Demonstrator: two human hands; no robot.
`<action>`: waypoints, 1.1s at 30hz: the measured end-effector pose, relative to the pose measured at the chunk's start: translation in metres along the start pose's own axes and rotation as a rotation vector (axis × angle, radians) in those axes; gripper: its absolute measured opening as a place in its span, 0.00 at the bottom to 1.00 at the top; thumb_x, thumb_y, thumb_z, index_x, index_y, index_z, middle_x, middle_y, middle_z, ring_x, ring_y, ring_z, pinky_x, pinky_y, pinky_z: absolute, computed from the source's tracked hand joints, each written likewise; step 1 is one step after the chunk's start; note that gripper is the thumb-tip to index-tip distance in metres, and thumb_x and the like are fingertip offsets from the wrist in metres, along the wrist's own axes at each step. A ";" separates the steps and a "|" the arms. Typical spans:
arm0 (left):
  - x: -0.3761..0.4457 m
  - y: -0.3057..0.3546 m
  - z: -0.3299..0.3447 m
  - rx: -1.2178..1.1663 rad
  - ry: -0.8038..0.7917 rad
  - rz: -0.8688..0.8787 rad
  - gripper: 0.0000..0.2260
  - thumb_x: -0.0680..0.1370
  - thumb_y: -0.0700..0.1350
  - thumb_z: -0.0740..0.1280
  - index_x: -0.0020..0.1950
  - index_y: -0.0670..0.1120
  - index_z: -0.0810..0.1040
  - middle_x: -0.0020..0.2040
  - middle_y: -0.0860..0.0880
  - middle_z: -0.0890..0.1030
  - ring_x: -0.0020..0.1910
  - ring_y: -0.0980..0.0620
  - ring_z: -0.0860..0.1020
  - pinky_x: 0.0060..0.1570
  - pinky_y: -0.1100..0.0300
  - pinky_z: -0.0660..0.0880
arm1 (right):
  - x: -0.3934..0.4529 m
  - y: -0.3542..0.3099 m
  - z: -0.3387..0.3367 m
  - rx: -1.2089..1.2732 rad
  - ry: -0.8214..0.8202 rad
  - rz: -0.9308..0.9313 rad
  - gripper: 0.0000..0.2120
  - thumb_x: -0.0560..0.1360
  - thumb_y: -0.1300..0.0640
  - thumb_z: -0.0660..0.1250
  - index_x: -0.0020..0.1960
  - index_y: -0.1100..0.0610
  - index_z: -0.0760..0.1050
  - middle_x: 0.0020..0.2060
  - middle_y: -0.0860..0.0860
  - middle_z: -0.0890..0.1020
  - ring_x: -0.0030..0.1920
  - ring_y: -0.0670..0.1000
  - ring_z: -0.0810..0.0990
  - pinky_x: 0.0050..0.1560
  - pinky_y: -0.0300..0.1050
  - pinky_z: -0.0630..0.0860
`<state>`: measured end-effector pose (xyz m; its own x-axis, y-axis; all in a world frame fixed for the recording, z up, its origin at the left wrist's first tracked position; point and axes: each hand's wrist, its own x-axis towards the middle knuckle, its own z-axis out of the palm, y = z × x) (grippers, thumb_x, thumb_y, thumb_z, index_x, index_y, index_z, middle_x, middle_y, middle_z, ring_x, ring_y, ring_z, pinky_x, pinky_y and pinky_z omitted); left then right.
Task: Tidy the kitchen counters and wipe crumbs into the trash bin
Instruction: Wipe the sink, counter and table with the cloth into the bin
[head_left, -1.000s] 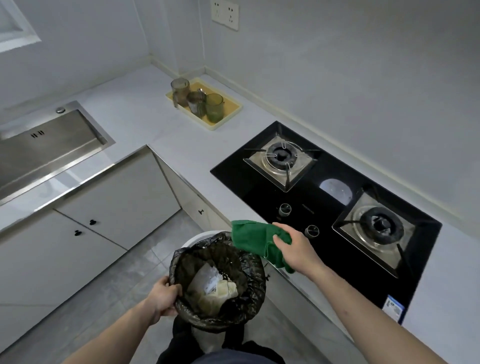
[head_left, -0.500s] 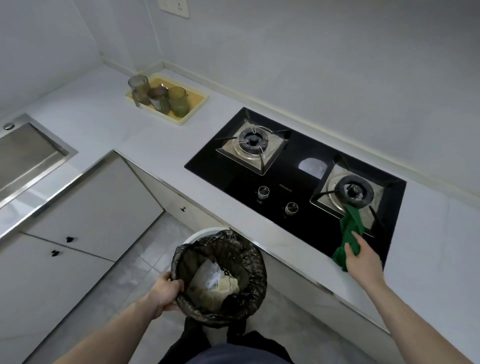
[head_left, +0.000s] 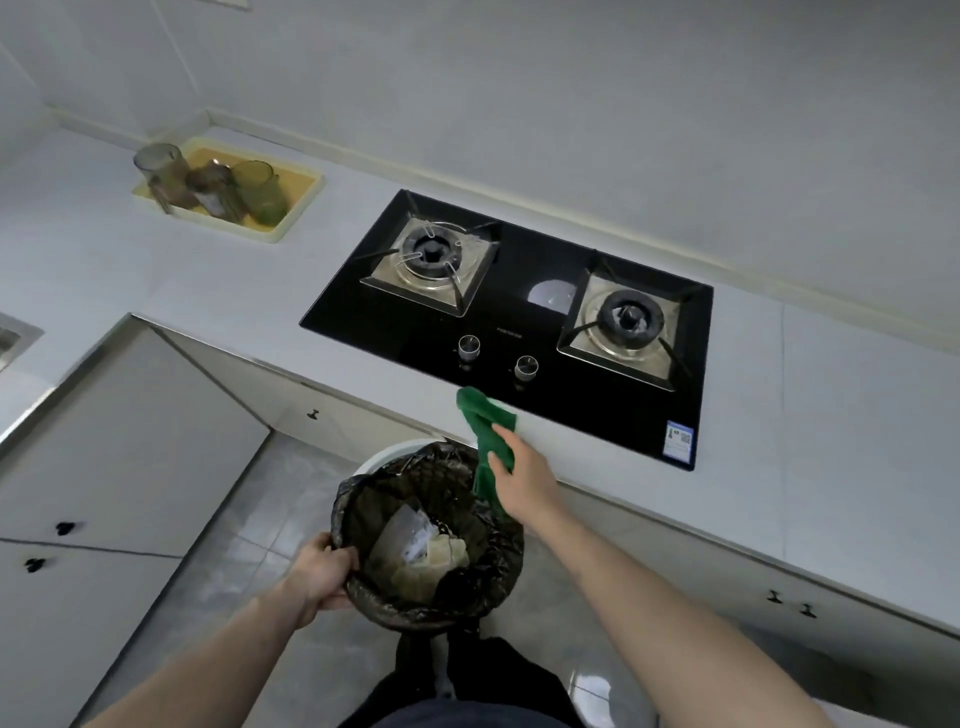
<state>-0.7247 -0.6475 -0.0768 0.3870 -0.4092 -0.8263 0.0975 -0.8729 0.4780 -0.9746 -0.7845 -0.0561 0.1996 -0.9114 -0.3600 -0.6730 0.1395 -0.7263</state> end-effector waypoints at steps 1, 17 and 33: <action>0.000 -0.001 0.000 0.022 -0.009 0.010 0.11 0.74 0.31 0.65 0.52 0.44 0.75 0.40 0.39 0.82 0.31 0.42 0.81 0.33 0.44 0.82 | -0.007 0.001 -0.006 0.021 0.038 -0.012 0.23 0.83 0.52 0.62 0.78 0.47 0.66 0.71 0.48 0.75 0.66 0.51 0.77 0.68 0.45 0.73; -0.028 -0.015 0.080 0.153 -0.091 0.073 0.10 0.77 0.32 0.64 0.54 0.44 0.74 0.44 0.35 0.83 0.36 0.40 0.81 0.30 0.48 0.83 | -0.111 0.195 -0.216 0.013 0.576 0.168 0.23 0.82 0.58 0.63 0.76 0.54 0.69 0.68 0.53 0.78 0.67 0.55 0.77 0.71 0.48 0.70; -0.081 -0.075 0.232 0.045 0.046 0.005 0.09 0.76 0.32 0.66 0.55 0.37 0.77 0.47 0.32 0.83 0.33 0.38 0.82 0.27 0.51 0.80 | -0.060 0.335 -0.392 -0.133 0.463 0.318 0.24 0.85 0.54 0.57 0.80 0.54 0.61 0.74 0.58 0.71 0.70 0.60 0.72 0.71 0.52 0.68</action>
<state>-0.9761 -0.6105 -0.1149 0.4295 -0.4019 -0.8087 0.0544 -0.8823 0.4675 -1.4916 -0.8349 -0.0484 -0.3393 -0.9114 -0.2330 -0.7390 0.4115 -0.5334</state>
